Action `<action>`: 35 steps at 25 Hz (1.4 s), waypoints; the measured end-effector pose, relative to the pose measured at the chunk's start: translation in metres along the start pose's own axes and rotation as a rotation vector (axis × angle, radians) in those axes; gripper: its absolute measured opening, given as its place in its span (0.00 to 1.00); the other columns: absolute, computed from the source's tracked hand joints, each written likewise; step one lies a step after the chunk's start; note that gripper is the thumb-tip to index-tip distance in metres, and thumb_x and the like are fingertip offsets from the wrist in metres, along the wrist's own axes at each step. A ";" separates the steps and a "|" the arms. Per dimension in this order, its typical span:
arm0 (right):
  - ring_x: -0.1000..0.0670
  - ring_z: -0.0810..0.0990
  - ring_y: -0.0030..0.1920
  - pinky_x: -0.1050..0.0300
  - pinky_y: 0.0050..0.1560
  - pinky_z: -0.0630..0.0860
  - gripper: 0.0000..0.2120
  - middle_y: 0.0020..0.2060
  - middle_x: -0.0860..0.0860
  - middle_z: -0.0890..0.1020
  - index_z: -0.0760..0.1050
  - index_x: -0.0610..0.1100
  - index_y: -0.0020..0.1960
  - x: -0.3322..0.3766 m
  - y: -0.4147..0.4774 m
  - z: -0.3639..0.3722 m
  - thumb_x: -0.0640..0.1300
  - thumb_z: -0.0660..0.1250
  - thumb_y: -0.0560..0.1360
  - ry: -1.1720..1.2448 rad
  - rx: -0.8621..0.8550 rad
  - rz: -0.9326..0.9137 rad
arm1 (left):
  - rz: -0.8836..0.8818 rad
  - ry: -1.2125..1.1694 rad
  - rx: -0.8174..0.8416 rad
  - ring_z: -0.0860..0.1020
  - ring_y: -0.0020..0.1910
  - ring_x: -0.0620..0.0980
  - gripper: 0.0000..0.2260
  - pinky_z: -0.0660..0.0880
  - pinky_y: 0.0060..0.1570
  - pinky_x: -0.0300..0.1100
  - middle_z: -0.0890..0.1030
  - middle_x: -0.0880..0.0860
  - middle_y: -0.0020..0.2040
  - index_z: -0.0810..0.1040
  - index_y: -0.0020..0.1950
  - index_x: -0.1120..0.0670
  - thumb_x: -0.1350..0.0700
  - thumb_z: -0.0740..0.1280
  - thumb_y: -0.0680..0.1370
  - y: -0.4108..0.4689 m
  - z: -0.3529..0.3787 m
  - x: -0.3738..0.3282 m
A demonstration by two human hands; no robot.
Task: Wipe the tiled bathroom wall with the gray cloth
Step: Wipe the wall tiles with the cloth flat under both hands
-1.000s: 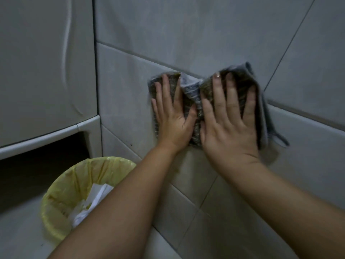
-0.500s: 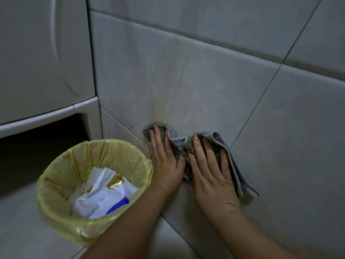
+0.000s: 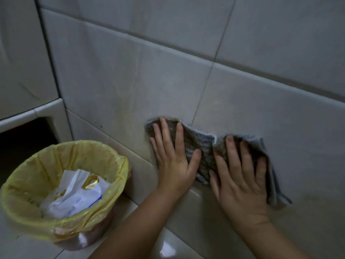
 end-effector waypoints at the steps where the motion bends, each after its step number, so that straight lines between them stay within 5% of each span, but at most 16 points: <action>1: 0.42 0.54 0.76 0.42 0.75 0.45 0.21 0.76 0.44 0.55 0.69 0.44 0.68 -0.013 0.012 -0.011 0.49 0.61 0.77 -0.026 -0.030 0.046 | 0.021 -0.007 -0.023 0.42 0.79 0.64 0.30 0.44 0.74 0.65 0.47 0.63 0.79 0.48 0.79 0.51 0.38 0.48 0.82 0.016 -0.004 -0.019; 6: 0.41 0.51 0.76 0.40 0.75 0.43 0.21 0.75 0.43 0.57 0.66 0.48 0.71 -0.042 0.044 -0.032 0.50 0.57 0.79 -0.075 -0.081 0.158 | 0.089 0.009 -0.101 0.45 0.79 0.64 0.30 0.42 0.74 0.67 0.50 0.65 0.79 0.51 0.78 0.52 0.38 0.47 0.81 0.073 -0.021 -0.076; 12: 0.45 0.46 0.79 0.42 0.75 0.43 0.18 0.79 0.46 0.49 0.68 0.48 0.67 -0.041 -0.036 -0.016 0.50 0.59 0.78 -0.037 0.001 0.126 | 0.188 0.091 -0.001 0.42 0.79 0.62 0.30 0.44 0.74 0.68 0.48 0.62 0.79 0.44 0.80 0.46 0.39 0.50 0.81 -0.001 0.012 -0.068; 17: 0.44 0.58 0.73 0.43 0.70 0.55 0.17 0.79 0.49 0.52 0.71 0.50 0.64 -0.043 -0.122 -0.003 0.49 0.62 0.76 0.021 0.118 0.037 | 0.306 0.140 0.146 0.40 0.79 0.61 0.28 0.46 0.73 0.68 0.39 0.55 0.81 0.51 0.79 0.47 0.39 0.52 0.82 -0.085 0.038 -0.052; 22: 0.45 0.60 0.71 0.46 0.67 0.57 0.20 0.75 0.48 0.59 0.70 0.49 0.65 -0.046 -0.136 -0.008 0.45 0.64 0.73 0.115 0.151 0.004 | 0.214 0.152 0.168 0.41 0.79 0.64 0.36 0.47 0.72 0.71 0.38 0.56 0.80 0.41 0.80 0.47 0.45 0.58 0.78 -0.100 0.046 -0.065; 26: 0.46 0.61 0.71 0.47 0.69 0.58 0.24 0.75 0.48 0.65 0.71 0.49 0.63 -0.072 -0.130 -0.033 0.45 0.71 0.69 0.129 0.146 0.058 | 0.027 0.110 0.184 0.43 0.79 0.63 0.31 0.53 0.72 0.70 0.40 0.57 0.81 0.43 0.80 0.49 0.41 0.52 0.82 -0.103 0.040 -0.094; 29: 0.46 0.59 0.73 0.47 0.73 0.53 0.18 0.75 0.48 0.64 0.72 0.49 0.64 -0.104 -0.118 -0.052 0.47 0.66 0.75 0.144 0.098 0.110 | -0.168 0.013 0.158 0.43 0.79 0.60 0.30 0.53 0.73 0.68 0.44 0.59 0.80 0.44 0.80 0.49 0.39 0.49 0.82 -0.104 0.039 -0.124; 35: 0.42 0.56 0.75 0.43 0.75 0.47 0.20 0.75 0.45 0.60 0.71 0.48 0.69 -0.185 -0.104 -0.106 0.49 0.61 0.78 0.075 0.037 0.236 | -0.076 0.013 0.168 0.42 0.79 0.60 0.31 0.48 0.76 0.61 0.45 0.60 0.81 0.49 0.80 0.52 0.43 0.55 0.80 -0.072 0.034 -0.229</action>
Point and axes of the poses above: each hand's wrist, its own y-axis towards the middle knuckle, its own z-axis out of the palm, x = y × z, the point moved 5 cm from there along y, towards the middle knuckle
